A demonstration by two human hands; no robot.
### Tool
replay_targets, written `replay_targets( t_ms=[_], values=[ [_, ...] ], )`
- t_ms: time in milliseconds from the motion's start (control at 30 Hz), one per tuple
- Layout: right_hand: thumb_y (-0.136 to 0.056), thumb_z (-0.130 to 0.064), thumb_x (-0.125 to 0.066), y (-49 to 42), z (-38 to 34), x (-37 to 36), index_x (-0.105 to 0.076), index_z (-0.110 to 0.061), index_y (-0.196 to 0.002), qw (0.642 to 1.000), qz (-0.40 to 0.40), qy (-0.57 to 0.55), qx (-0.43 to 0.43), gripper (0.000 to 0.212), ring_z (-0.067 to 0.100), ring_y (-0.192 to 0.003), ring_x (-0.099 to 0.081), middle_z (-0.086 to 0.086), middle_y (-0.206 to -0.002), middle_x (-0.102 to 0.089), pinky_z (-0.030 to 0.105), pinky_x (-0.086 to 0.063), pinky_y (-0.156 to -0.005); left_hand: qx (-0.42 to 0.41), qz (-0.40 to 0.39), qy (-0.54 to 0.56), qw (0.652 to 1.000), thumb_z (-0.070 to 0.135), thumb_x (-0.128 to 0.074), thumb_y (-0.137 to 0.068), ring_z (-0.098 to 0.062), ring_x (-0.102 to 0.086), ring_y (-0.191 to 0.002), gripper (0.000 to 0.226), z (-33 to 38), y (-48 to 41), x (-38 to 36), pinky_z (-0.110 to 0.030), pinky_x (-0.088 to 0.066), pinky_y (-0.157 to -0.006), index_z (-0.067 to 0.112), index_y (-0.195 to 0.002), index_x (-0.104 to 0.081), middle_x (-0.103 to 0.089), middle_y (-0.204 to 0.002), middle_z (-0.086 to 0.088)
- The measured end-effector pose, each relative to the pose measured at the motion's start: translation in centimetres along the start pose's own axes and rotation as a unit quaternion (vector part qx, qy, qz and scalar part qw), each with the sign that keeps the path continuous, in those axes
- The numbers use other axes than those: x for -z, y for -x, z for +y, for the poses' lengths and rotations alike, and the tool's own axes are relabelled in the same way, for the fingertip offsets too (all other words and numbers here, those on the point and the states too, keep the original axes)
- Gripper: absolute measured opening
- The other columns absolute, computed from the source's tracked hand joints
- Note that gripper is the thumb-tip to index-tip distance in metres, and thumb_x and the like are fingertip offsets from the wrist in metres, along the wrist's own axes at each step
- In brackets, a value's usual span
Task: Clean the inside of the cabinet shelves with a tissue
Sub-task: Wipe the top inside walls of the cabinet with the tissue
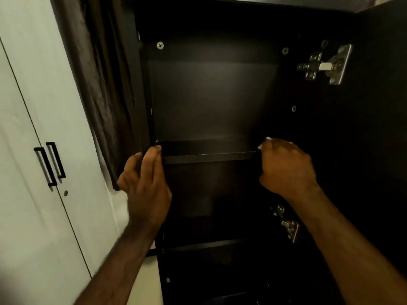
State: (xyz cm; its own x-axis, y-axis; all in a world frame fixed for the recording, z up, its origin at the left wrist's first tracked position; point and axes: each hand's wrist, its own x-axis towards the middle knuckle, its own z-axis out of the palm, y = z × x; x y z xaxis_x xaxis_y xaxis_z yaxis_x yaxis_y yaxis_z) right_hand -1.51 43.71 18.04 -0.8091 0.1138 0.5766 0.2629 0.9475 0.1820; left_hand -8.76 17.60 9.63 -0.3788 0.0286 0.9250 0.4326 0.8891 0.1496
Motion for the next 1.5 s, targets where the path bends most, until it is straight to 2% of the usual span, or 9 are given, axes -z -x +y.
replay_targets(
  t_ms=[200,367,500,633,800,967,1200,1300,1500],
  values=[
    [-0.073,-0.021,-0.064,-0.7,-2.3,1.0,-0.063,-0.012,-0.095,0.999,0.002,0.041,-0.030,0.024,0.027,-0.085,-0.066,0.008,-0.095,-0.067,0.033,-0.055,-0.069,0.030,-0.034,0.020,0.999,-0.012,-0.064,-0.074,-0.038,-0.037,-0.132,0.075,0.6,-0.1,0.3,-0.054,-0.040,-0.098,0.007,-0.144,-0.044,-0.041,-0.146,-0.009],
    [-0.080,-0.025,-0.060,-0.4,-9.9,4.6,-0.062,-0.020,-0.108,0.980,0.009,-0.100,0.172,0.028,0.026,-0.093,-0.065,0.002,-0.103,-0.066,0.034,-0.048,-0.070,0.062,-0.052,0.067,0.995,0.014,-0.063,-0.089,-0.036,-0.035,-0.136,0.068,0.8,-0.2,1.2,-0.049,-0.036,-0.106,0.021,-0.149,-0.033,-0.028,-0.154,-0.006],
    [-0.088,-0.024,-0.054,-2.0,-13.5,6.5,-0.058,-0.027,-0.106,0.928,-0.108,-0.233,0.271,0.019,0.017,-0.082,-0.054,-0.006,-0.097,-0.059,0.033,-0.040,-0.069,0.049,-0.031,0.101,0.993,0.035,-0.040,-0.102,-0.035,-0.027,-0.145,0.054,-0.6,1.4,0.8,-0.055,-0.033,-0.110,0.022,-0.154,-0.031,-0.009,-0.164,-0.009],
    [-0.089,-0.015,-0.049,-4.4,-14.6,5.4,-0.058,-0.026,-0.099,0.891,-0.166,-0.349,0.236,0.018,0.017,-0.086,-0.058,-0.006,-0.095,-0.060,0.038,-0.053,-0.075,0.087,-0.028,0.144,0.985,0.019,-0.050,-0.099,-0.007,-0.013,-0.150,0.073,-1.1,1.9,0.3,-0.042,-0.024,-0.116,0.023,-0.158,-0.008,-0.012,-0.165,0.006],
    [-0.096,-0.023,-0.049,-7.1,-17.0,5.0,-0.064,-0.018,-0.114,0.840,-0.185,-0.505,0.070,0.024,0.023,-0.097,-0.062,0.004,-0.111,-0.064,0.038,-0.054,-0.085,0.081,-0.035,0.142,0.986,0.020,-0.057,-0.097,-0.013,-0.009,-0.153,0.084,-0.6,0.2,0.7,-0.037,-0.016,-0.117,0.023,-0.158,0.000,-0.002,-0.165,0.008],
    [-0.094,-0.014,-0.044,-7.0,-17.7,7.6,-0.061,-0.011,-0.095,0.668,-0.229,-0.701,-0.100,0.017,0.022,-0.080,-0.060,0.009,-0.095,-0.064,0.033,-0.051,-0.067,0.116,-0.036,0.151,0.981,0.014,-0.057,-0.096,-0.019,-0.004,-0.154,0.082,-0.4,-1.0,-0.3,-0.054,-0.018,-0.122,0.018,-0.158,-0.004,-0.008,-0.166,0.004],
    [-0.082,-0.009,-0.045,-3.1,-16.5,9.2,-0.043,-0.019,-0.062,0.598,-0.254,-0.760,-0.030,0.023,0.015,-0.066,-0.047,-0.001,-0.067,-0.046,0.034,-0.045,-0.073,0.097,0.014,0.268,0.958,0.043,-0.046,-0.101,-0.029,-0.018,-0.152,0.072,-0.5,-0.9,-2.1,-0.060,-0.026,-0.117,0.035,-0.156,0.000,-0.024,-0.162,-0.011],
    [-0.078,-0.013,-0.046,-3.3,-17.1,9.4,-0.042,-0.022,-0.063,0.543,-0.227,-0.806,-0.069,0.018,0.022,-0.076,-0.045,0.001,-0.073,-0.047,0.035,-0.041,-0.076,0.075,0.028,0.245,0.966,0.025,-0.047,-0.101,-0.030,-0.011,-0.153,0.075,-0.7,-0.6,-2.4,-0.063,-0.024,-0.116,0.022,-0.158,0.002,-0.008,-0.166,-0.011],
    [-0.088,-0.018,-0.043,-1.9,-17.6,7.3,-0.053,-0.015,-0.071,0.529,-0.160,-0.833,-0.024,0.020,0.027,-0.080,-0.050,0.006,-0.073,-0.052,0.044,-0.043,-0.099,0.032,0.040,0.107,0.993,0.063,-0.031,-0.100,-0.034,0.001,-0.152,0.087,-0.7,0.1,-2.7,-0.051,-0.010,-0.123,0.005,-0.155,0.004,0.008,-0.163,-0.016]
  ],
)
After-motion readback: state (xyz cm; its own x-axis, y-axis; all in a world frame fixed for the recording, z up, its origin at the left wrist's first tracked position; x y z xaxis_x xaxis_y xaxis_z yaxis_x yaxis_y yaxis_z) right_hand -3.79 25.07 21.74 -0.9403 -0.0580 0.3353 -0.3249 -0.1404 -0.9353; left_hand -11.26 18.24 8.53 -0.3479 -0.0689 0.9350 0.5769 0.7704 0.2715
